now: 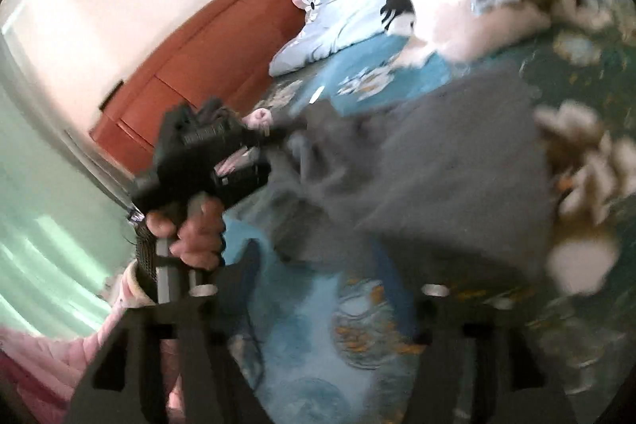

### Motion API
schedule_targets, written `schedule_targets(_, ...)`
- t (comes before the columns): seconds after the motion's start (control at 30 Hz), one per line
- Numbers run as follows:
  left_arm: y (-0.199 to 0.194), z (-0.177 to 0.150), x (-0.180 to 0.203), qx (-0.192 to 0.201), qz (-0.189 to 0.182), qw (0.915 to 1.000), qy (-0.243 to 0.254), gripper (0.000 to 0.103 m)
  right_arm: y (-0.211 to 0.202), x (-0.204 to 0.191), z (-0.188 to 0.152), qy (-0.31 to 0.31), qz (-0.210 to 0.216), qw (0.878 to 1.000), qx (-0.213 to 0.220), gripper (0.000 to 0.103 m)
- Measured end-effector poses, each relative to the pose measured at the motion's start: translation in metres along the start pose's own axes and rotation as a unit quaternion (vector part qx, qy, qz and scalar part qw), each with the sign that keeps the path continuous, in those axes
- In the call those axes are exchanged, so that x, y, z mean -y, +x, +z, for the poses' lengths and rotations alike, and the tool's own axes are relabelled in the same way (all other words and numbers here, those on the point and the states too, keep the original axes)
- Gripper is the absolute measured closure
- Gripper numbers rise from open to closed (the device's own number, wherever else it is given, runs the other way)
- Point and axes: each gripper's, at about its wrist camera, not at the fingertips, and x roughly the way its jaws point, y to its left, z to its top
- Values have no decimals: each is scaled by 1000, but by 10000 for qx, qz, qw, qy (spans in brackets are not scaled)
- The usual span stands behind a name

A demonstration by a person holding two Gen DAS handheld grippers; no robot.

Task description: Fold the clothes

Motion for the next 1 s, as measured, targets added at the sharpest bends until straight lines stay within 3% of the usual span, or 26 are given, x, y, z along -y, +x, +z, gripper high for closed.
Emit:
schedule_targets(0.07,-3,2,12,-21,-183,9998,87,83,12,11,-5,404,66,9991,104,32)
schedule_targets(0.2,-6,6,33,-33,-431,9984,364,83,19,22,-3,674,-345,9955,563,31)
schedule_targets(0.3,-8,5,42,-30,-602,9959,670,83,5,12,3,292,-985,9871,1231,31)
schedule_targets(0.37,-8,1,41,-55,-684,9943,815,83,-20,7,3,105,-1637,9684,1879,31)
schedule_targets(0.4,-3,-4,31,-119,-547,9956,752,83,-33,6,1,48,-1969,9557,2187,31)
schedule_targets(0.43,3,-9,20,-186,-398,9967,680,83,-39,8,0,17,-2103,9519,2228,31)
schedule_targets(0.53,20,-23,-12,-388,51,9982,463,82,-43,15,-4,-31,-2182,9568,1919,31)
schedule_targets(0.67,22,-33,-50,-490,233,9985,-27,82,-35,25,-20,190,-1777,9760,1244,31)
schedule_targets(0.77,10,-34,-53,-358,212,9991,-25,82,-40,15,-27,-67,-1531,9840,907,31)
schedule_targets(0.9,0,-34,-47,-220,236,9994,148,82,-49,1,-24,-400,-848,9948,396,31)
schedule_targets(1.0,7,-36,-52,-338,421,9984,142,81,-68,-12,-16,-595,-453,9943,763,31)
